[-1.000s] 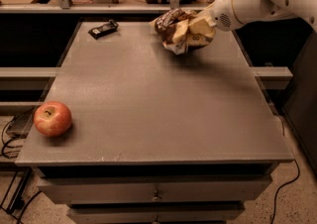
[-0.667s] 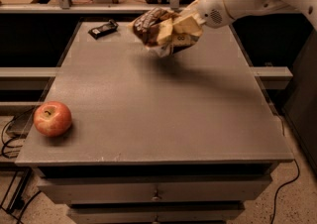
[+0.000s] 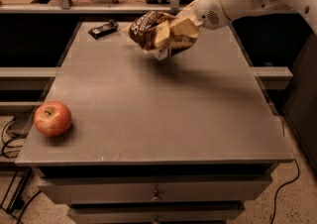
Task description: Move brown chip bag near apple
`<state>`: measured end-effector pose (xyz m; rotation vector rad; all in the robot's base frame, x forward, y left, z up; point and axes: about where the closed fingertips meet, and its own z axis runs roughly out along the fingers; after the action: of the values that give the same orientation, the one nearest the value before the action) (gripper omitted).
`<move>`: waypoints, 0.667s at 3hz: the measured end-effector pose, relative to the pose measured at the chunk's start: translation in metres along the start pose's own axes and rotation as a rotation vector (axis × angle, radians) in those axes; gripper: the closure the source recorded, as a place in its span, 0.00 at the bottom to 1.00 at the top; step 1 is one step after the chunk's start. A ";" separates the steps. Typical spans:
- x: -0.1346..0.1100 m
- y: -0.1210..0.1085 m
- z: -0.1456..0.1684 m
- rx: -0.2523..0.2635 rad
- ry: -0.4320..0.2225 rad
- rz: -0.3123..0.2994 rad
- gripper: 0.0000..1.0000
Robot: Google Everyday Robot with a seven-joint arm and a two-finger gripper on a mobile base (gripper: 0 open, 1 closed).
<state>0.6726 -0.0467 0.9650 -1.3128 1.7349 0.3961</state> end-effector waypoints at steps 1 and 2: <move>-0.008 0.012 0.008 -0.035 -0.003 -0.036 1.00; -0.030 0.055 0.015 -0.121 -0.047 -0.112 1.00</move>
Offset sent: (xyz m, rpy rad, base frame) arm -0.0932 0.1026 0.0039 0.0084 -0.0592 0.3645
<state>0.6321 0.0030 0.9666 -1.4682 1.6109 0.4700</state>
